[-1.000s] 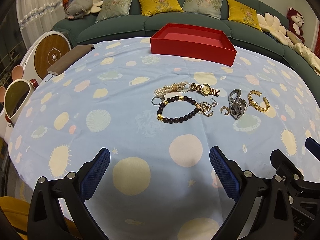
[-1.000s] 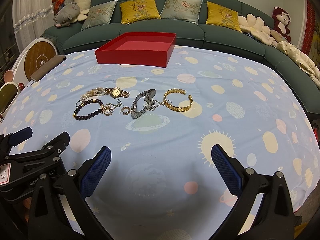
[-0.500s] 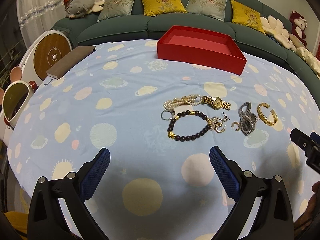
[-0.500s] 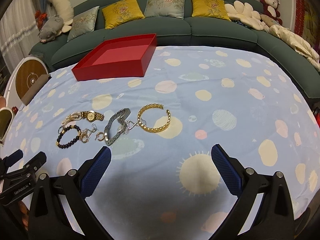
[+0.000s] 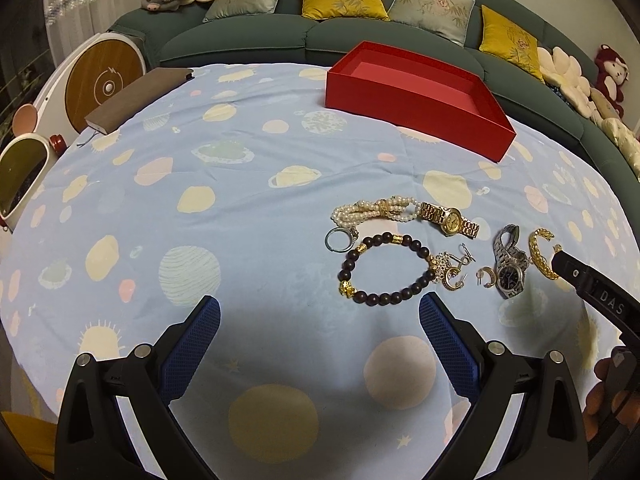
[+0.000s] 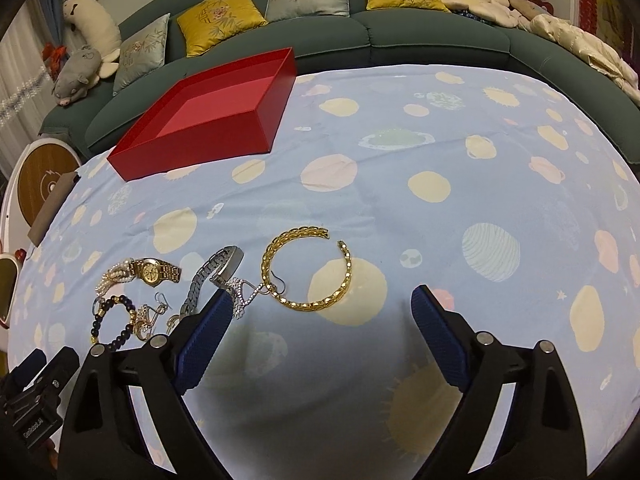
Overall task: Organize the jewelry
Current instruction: 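Close the right gripper on the gold cuff bangle, then close the left gripper on the black bead bracelet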
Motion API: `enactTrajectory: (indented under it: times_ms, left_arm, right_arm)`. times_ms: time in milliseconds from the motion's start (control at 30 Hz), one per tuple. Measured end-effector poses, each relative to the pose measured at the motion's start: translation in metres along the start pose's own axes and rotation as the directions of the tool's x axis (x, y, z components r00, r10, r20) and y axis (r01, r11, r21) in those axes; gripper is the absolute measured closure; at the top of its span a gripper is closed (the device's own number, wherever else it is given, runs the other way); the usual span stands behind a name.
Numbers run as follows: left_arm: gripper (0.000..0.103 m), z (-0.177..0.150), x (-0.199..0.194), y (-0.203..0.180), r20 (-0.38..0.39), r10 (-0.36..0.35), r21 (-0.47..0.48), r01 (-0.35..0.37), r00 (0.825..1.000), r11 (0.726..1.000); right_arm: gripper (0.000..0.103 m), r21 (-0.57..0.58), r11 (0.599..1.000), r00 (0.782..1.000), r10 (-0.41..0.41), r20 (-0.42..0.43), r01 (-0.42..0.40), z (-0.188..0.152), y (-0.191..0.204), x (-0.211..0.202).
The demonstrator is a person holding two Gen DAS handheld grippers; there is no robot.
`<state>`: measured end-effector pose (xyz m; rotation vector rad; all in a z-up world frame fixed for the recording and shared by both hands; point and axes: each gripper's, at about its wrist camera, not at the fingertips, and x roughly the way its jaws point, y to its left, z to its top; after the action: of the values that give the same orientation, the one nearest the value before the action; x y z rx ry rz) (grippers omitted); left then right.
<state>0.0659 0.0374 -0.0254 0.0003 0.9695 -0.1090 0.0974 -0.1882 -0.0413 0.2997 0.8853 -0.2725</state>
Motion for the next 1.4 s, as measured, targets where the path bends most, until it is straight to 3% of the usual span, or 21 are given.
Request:
enactTrajectory:
  times_ms: [267, 567, 1400]
  left_arm:
    - [0.006, -0.004, 0.013, 0.008, -0.043, -0.014, -0.013, 0.013, 0.999, 1.0]
    - [0.006, -0.005, 0.017, 0.018, -0.059, -0.014, -0.035, 0.012, 0.998, 0.999]
    - [0.006, 0.001, 0.033, -0.005, -0.019, -0.043, 0.014, 0.043, 0.999, 0.999]
  right_arm:
    - [0.017, 0.002, 1.0, 0.999, -0.029, -0.018, 0.029, -0.001, 0.0, 0.022]
    - [0.05, -0.06, 0.998, 0.999, -0.032, 0.026, 0.033, 0.0, 0.011, 0.022]
    - [0.05, -0.036, 0.996, 0.992, 0.085, 0.098, -0.082, -0.004, 0.002, -0.033]
